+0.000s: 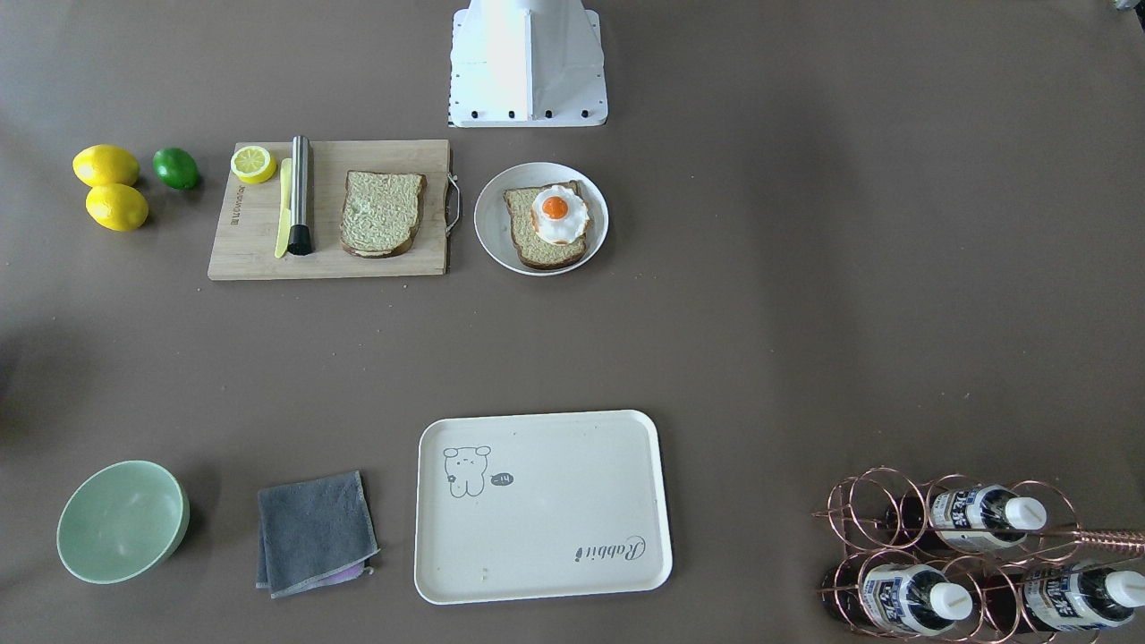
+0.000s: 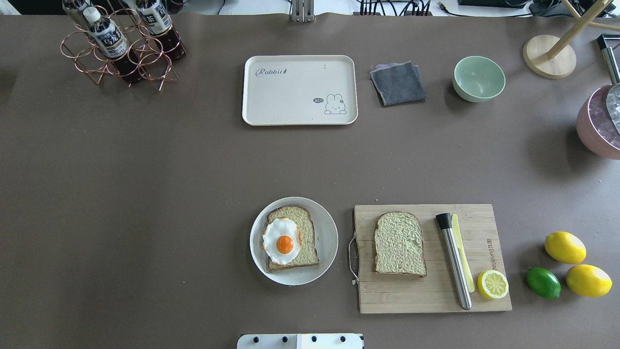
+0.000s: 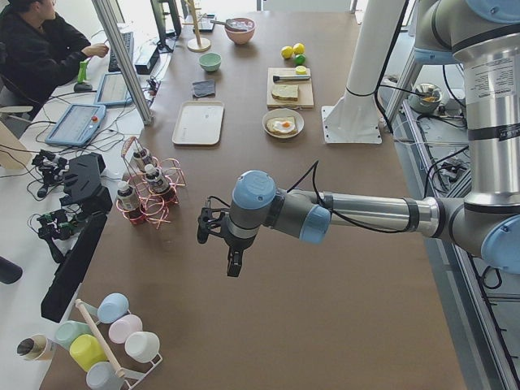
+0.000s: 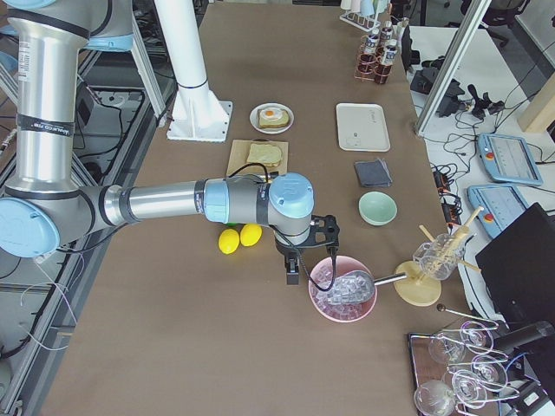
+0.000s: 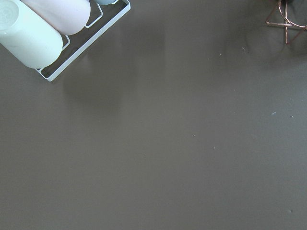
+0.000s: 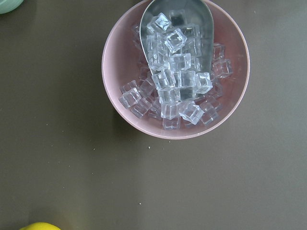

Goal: Make sandwich and place on tray

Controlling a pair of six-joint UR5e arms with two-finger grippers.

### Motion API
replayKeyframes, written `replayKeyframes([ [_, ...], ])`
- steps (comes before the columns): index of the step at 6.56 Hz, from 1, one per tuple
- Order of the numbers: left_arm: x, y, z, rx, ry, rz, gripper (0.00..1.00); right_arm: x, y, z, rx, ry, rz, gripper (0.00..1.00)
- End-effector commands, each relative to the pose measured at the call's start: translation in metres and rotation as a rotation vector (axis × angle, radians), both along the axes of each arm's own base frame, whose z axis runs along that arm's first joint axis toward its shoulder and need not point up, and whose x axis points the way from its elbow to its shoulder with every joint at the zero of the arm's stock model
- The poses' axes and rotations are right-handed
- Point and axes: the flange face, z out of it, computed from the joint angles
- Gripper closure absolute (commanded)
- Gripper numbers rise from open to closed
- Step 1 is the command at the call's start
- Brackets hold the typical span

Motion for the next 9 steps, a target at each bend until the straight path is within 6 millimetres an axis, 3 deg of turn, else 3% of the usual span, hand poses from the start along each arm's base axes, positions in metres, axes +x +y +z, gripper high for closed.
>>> replayKeyframes([
  [1,0.0025,0.0009,-0.003,0.015,0.032,0.012,0.02,-0.0002,-0.0002,-0.001,0.002,-0.003,0.0,0.0],
  [9,0.0027,-0.0013,-0.0071,0.023,0.038,0.006,0.02,-0.0006,-0.0056,-0.0049,0.013,-0.002,-0.002,0.0],
])
